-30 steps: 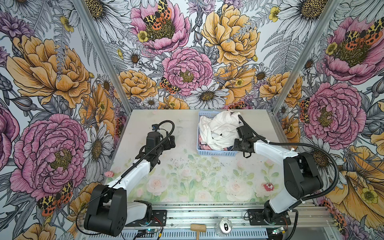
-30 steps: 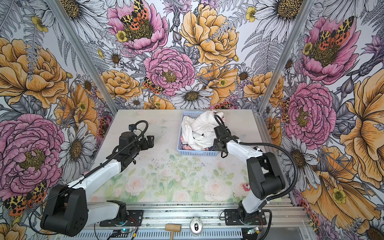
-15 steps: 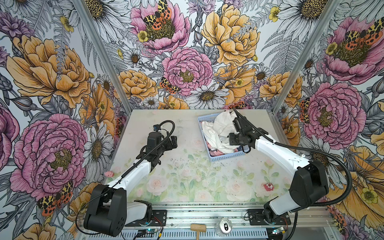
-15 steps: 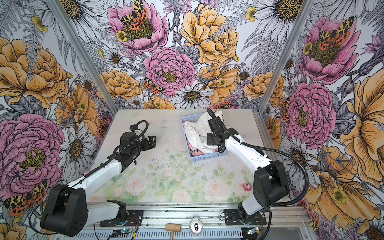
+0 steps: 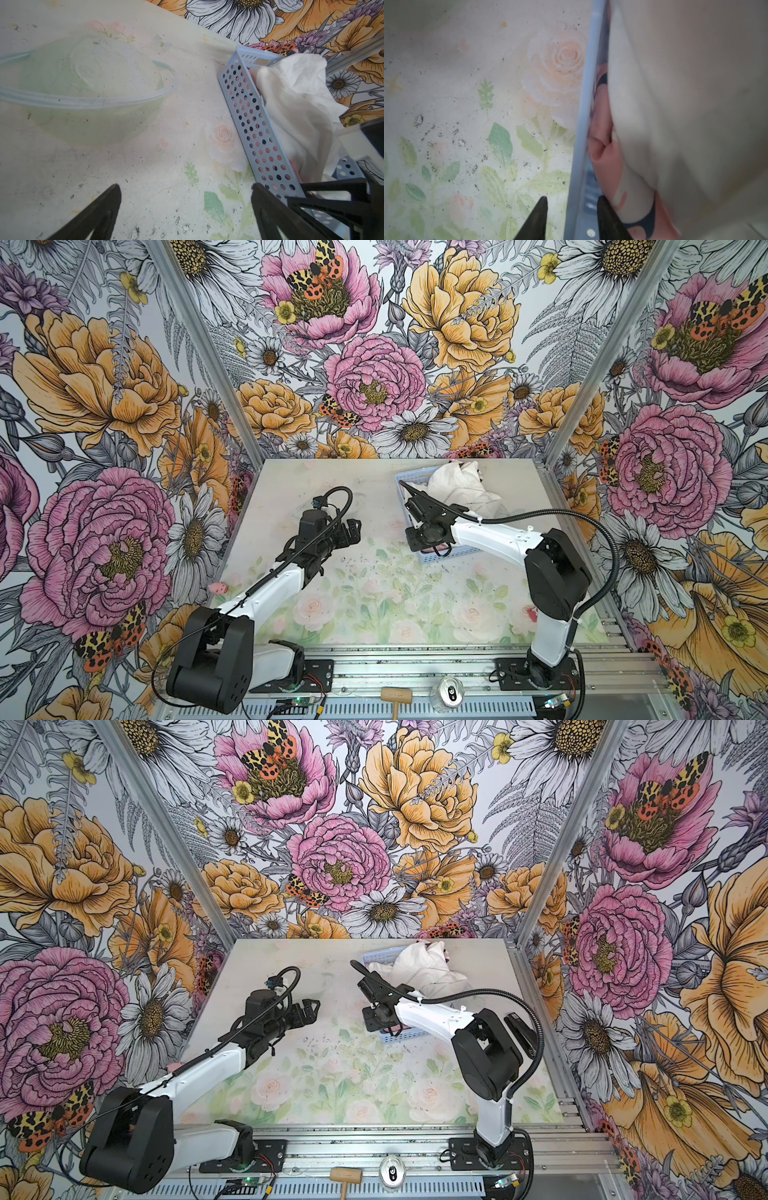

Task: Fold and stack the mixed laundry pile
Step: 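Lower the right gripper into the basket and pinch the white T-shirt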

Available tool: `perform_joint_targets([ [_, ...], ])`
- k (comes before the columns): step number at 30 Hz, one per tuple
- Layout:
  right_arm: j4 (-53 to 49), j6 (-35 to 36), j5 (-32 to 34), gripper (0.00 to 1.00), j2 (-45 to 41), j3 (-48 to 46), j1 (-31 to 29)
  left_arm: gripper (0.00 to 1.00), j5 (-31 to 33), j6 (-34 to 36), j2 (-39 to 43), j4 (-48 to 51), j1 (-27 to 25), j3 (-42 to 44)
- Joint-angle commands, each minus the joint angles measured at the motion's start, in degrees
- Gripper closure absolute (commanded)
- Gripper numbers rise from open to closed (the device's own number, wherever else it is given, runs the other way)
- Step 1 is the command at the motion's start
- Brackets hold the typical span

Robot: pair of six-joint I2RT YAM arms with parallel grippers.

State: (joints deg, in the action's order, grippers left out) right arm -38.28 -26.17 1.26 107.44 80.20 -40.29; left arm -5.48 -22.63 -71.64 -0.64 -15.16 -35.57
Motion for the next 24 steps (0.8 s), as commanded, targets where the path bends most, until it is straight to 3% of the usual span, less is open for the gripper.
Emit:
perform_joint_targets([
  [1,0.8,-1.0,1.6,0.69,1.1,1.8,-0.8,0.01,-1.0,-0.8,1.7,-1.6,-0.5,1.3],
  [7,-0.4,-3.4,6.9,1.0,0.4,-0.5,-0.2,0.01,-1.0,-0.6,2.1,-1.1,-0.5,2.0],
  [15,-1.5,0.6,10.3,1.0,-2.0,-3.8,7.6,0.01,-2.2,-1.0,0.7,-1.7,-0.4,1.8],
  [24,-1.4,15.2,9.0,1.0,0.5,-1.4,21.8,0.01,-2.6,-1.0,0.3,-2.0,-0.7,2.0],
])
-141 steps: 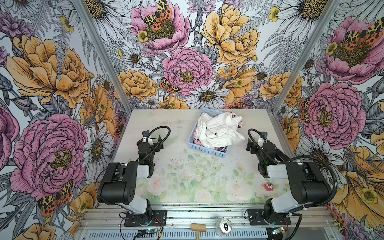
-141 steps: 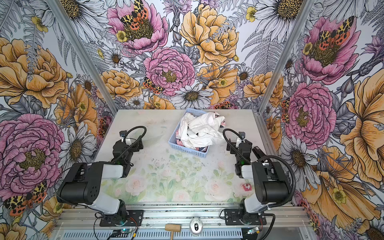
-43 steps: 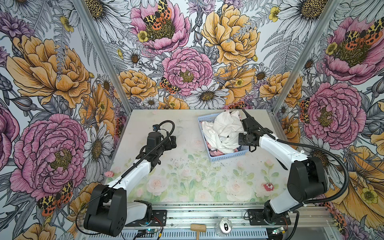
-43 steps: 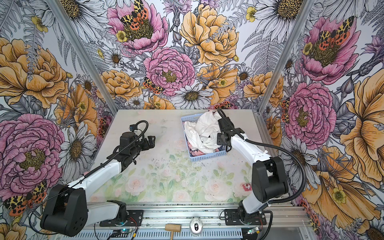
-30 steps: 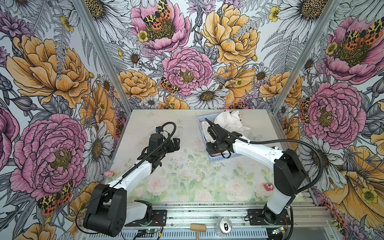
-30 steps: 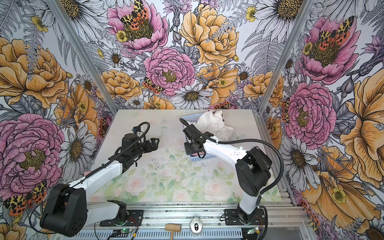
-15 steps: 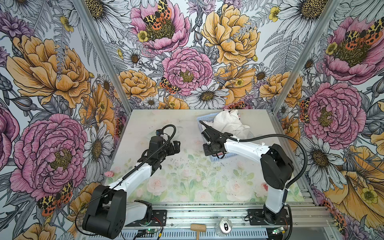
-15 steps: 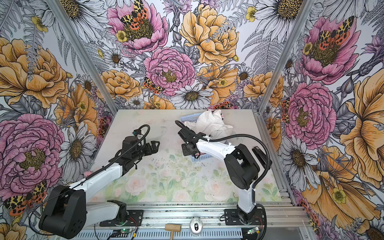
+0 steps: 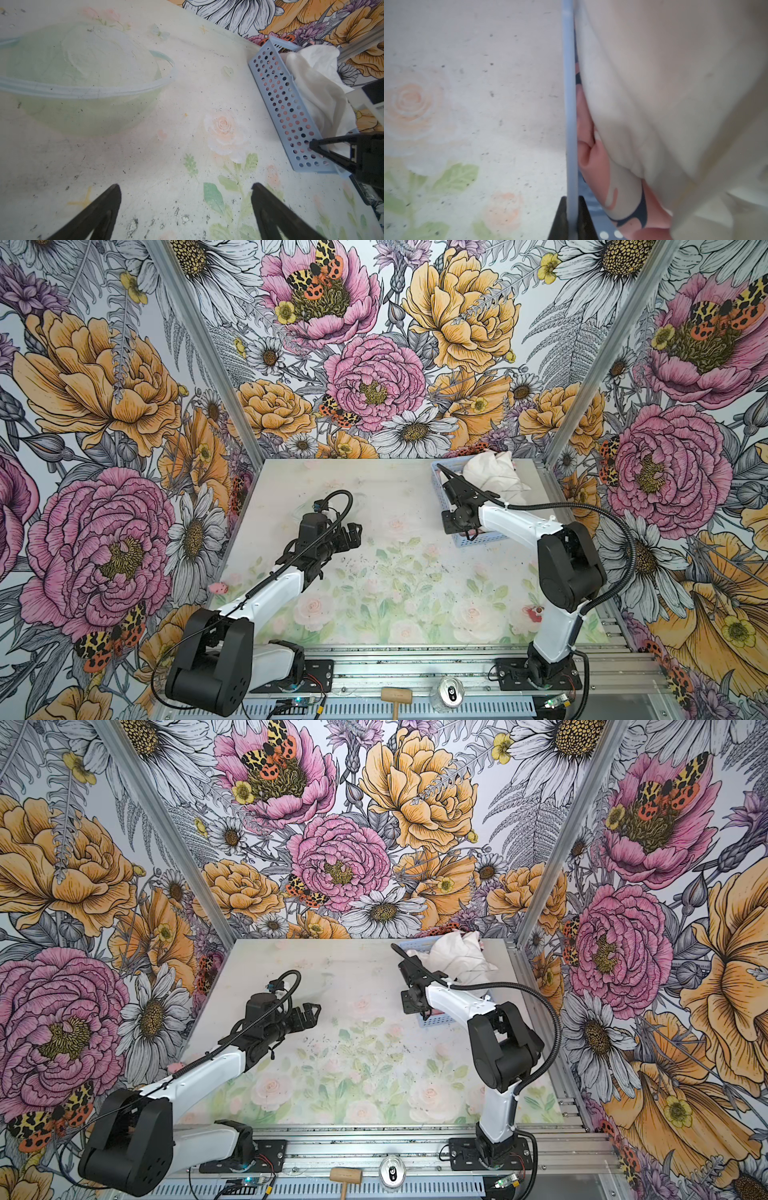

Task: Fold and stack the mixed laundry pile
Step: 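Lower the right gripper into the basket and pinch the white T-shirt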

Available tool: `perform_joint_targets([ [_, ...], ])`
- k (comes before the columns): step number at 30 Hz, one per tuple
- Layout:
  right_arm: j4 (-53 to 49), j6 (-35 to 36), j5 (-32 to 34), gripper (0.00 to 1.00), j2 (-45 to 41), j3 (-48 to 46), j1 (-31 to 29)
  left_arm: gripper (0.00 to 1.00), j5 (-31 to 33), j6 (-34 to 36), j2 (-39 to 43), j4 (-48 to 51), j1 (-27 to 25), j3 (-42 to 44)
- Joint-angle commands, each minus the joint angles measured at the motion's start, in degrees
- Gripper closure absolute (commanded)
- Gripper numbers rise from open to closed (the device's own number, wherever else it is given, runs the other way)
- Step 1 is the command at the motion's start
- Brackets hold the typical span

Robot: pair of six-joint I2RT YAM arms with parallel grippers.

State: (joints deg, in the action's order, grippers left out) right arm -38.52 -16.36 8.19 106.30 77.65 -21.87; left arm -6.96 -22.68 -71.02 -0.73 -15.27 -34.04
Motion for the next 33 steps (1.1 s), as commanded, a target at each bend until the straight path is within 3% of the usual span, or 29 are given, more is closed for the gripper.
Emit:
perform_joint_targets([
  [1,-1.2,7.0,2.0,1.0,2.4,2.0,4.8,0.01,-1.1,-1.0,-0.4,-1.9,-0.6,0.5],
  [11,-1.1,16.2,0.3,1.0,7.6,9.0,12.1,0.01,-1.3,-1.1,-0.9,-1.9,-0.9,0.3],
  [33,-2.8,12.6,3.2,1.0,13.4,15.1,17.6,0.01,-1.7,-0.8,-2.6,-2.3,-0.9,-0.4],
])
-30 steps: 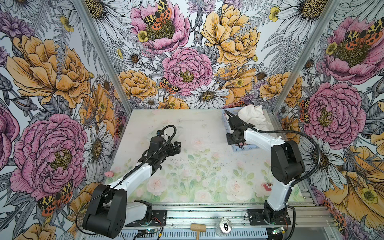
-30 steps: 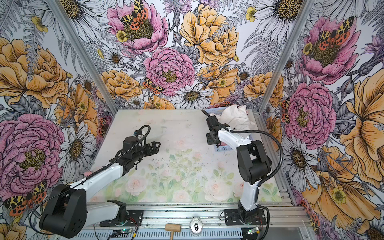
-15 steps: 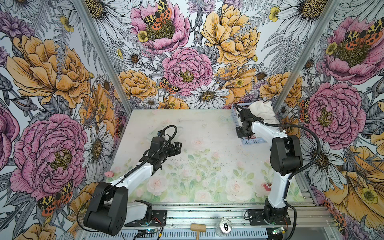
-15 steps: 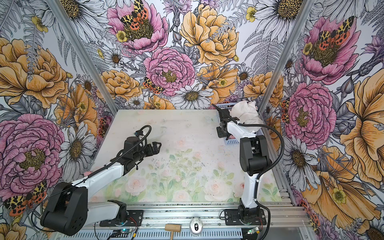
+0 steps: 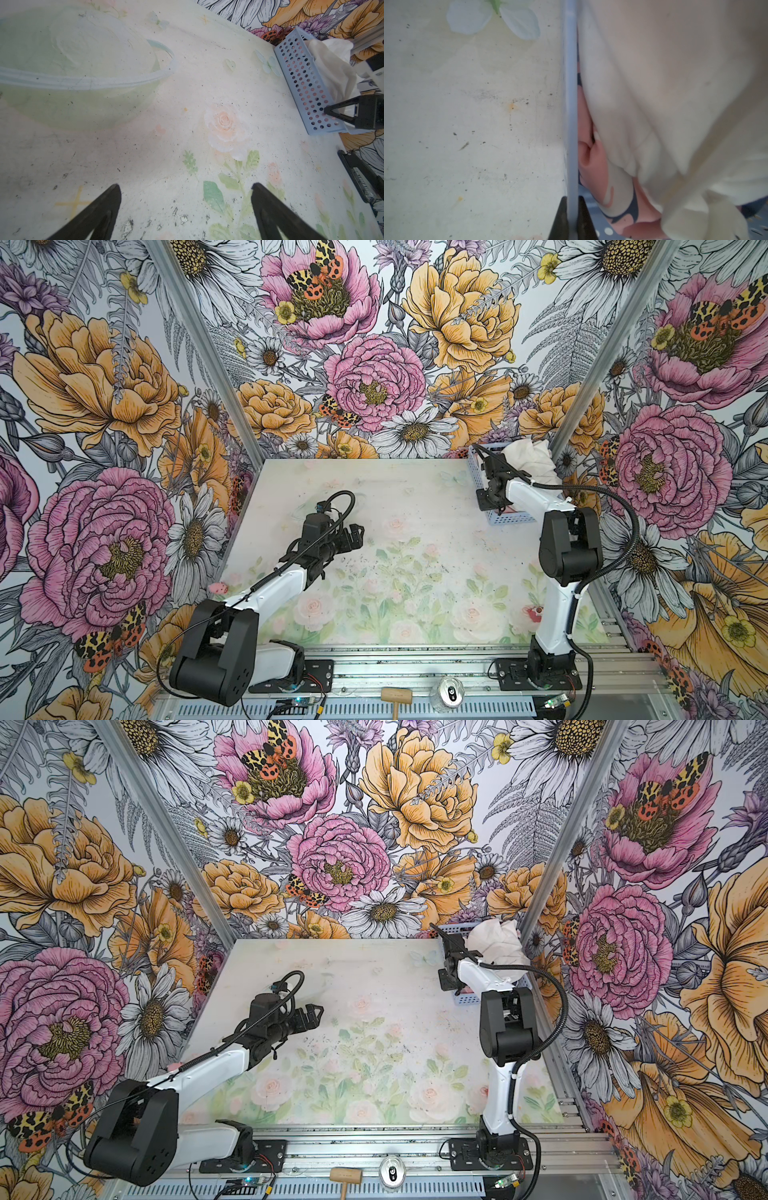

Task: Fold and stack the mixed laundry pile
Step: 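Lower the right gripper into the basket and pinch the white T-shirt, then lift the white T-shirt high out of the basket with the right gripper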

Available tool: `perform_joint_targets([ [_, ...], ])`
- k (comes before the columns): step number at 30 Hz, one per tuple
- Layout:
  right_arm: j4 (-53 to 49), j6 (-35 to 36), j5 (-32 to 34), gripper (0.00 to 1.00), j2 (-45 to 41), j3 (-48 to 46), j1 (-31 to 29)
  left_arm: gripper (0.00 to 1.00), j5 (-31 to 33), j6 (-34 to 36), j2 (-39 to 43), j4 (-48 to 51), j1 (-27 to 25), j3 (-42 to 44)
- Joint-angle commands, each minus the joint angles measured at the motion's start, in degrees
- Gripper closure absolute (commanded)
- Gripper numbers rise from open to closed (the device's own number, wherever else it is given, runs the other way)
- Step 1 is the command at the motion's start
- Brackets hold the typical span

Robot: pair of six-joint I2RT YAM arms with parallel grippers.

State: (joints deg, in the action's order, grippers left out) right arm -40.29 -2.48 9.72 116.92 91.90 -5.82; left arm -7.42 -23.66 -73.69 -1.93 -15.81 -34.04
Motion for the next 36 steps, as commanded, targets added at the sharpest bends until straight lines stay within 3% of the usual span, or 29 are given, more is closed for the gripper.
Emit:
perform_joint_targets([
  [1,-1.1,-1.3,1.6,1.0,3.0,1.3,1.5,0.01,-1.2,0.1,0.0,-1.0,-0.3,-0.4],
  [3,-1.8,-1.7,1.4,1.0,3.3,2.5,1.5,0.01,-1.3,0.1,-0.1,-1.0,-0.3,-0.4],
  [8,-4.3,-4.4,-1.1,0.6,-1.5,5.3,1.6,0.01,-1.0,-0.2,0.4,-0.2,-0.5,-0.9],
  [13,-4.3,-7.3,-1.7,0.4,-6.7,8.4,3.5,0.01,0.0,-0.6,1.6,0.1,-0.9,-0.5],
  [16,-4.5,-7.6,-1.4,0.33,-4.3,12.3,5.2,0.01,0.1,-1.1,1.7,-0.7,-1.1,0.2],
  [23,-5.4,-8.1,0.7,0.3,6.0,21.2,7.0,0.01,-0.9,-0.6,0.9,-0.2,-1.1,-0.4],
  [27,-5.6,-10.0,-2.3,0.4,11.1,24.3,8.4,0.01,-1.3,-0.6,0.8,-0.2,-1.1,-0.4],
  [30,-5.5,-10.7,-4.3,0.72,12.5,25.2,8.8,0.01,-1.1,-0.6,1.2,-0.2,-1.1,-0.1],
  [32,-5.4,-10.7,-4.4,0.98,12.2,26.0,8.8,0.01,-1.0,-0.6,1.6,-0.1,-1.1,0.0],
  [36,-5.4,-10.7,-3.5,1.0,7.4,26.3,8.7,0.01,-0.7,-0.5,2.5,0.4,-1.2,0.0],
])
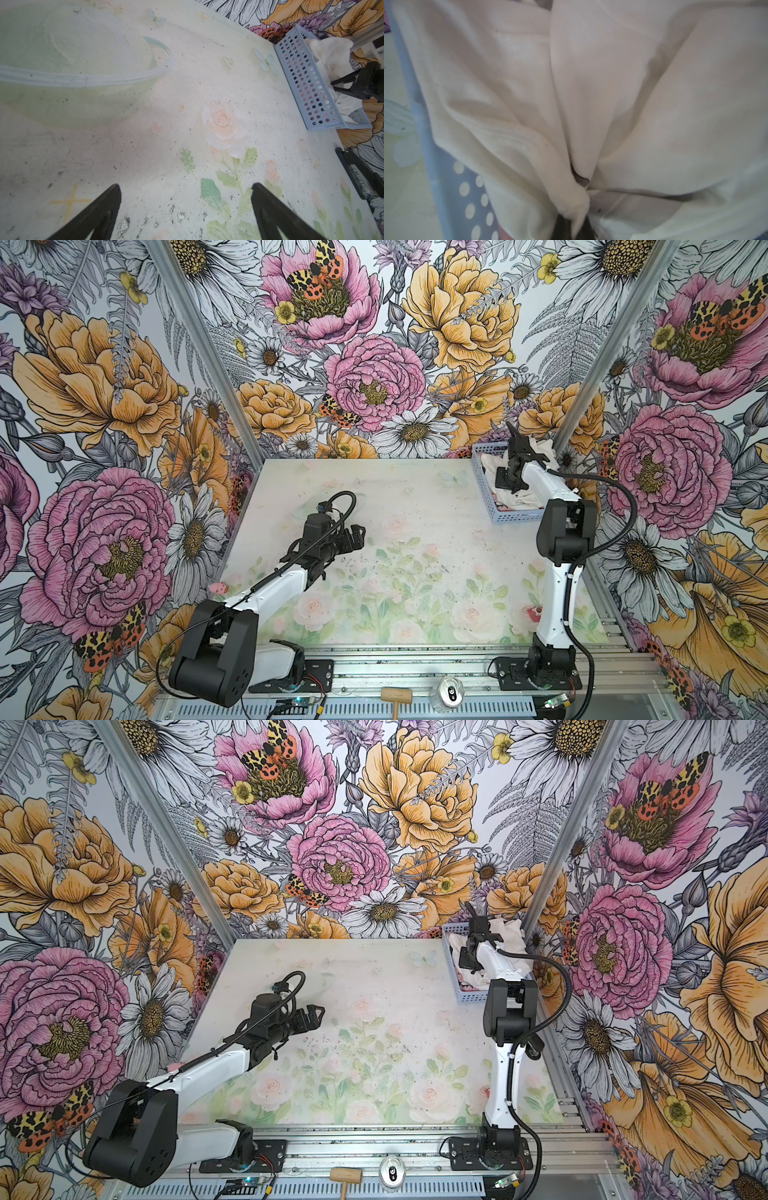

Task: Fold and stack the mixed laundry pile
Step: 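Lift the white T-shirt high out of the basket with the right gripper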

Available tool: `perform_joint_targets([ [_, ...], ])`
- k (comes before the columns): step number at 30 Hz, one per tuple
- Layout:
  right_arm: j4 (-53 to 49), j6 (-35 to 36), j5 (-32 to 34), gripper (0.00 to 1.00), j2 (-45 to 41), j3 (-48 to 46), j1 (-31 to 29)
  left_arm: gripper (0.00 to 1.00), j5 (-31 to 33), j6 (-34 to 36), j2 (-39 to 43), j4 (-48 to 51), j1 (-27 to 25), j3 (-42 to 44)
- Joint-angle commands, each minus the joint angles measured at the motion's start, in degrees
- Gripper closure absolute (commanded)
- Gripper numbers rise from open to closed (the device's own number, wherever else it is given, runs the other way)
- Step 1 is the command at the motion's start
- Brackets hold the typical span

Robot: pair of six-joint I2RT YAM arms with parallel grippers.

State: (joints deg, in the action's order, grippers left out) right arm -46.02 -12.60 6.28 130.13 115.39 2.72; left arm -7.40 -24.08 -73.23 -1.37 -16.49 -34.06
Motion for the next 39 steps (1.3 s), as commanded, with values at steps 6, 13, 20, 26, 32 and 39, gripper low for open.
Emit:
perform_joint_targets([
  [6,0.3,0.3,-1.6,1.0,-18.0,3.9,-1.0,0.01,0.4,0.0,3.9,0.8,-0.5,-0.8],
  [13,0.0,3.2,-7.9,1.0,-28.5,11.1,-4.5,0.01,1.3,0.7,5.9,2.5,-0.5,-2.0],
  [20,-2.7,4.7,-20.7,1.0,-30.4,25.2,-10.6,0.01,2.8,0.8,8.6,4.0,-0.5,-2.3],
  [26,-2.8,4.0,-27.1,1.0,-30.1,36.9,-17.2,0.01,4.8,1.0,11.8,6.0,-0.4,-1.9],
  [32,4.2,-2.7,-35.1,1.0,-29.8,41.7,-21.1,0.01,7.4,1.0,14.9,8.1,-0.2,-1.4],
  [39,18.8,-15.8,-44.8,1.0,-24.6,43.3,-26.1,0.01,15.9,-0.2,20.9,13.3,1.2,-0.6],
])
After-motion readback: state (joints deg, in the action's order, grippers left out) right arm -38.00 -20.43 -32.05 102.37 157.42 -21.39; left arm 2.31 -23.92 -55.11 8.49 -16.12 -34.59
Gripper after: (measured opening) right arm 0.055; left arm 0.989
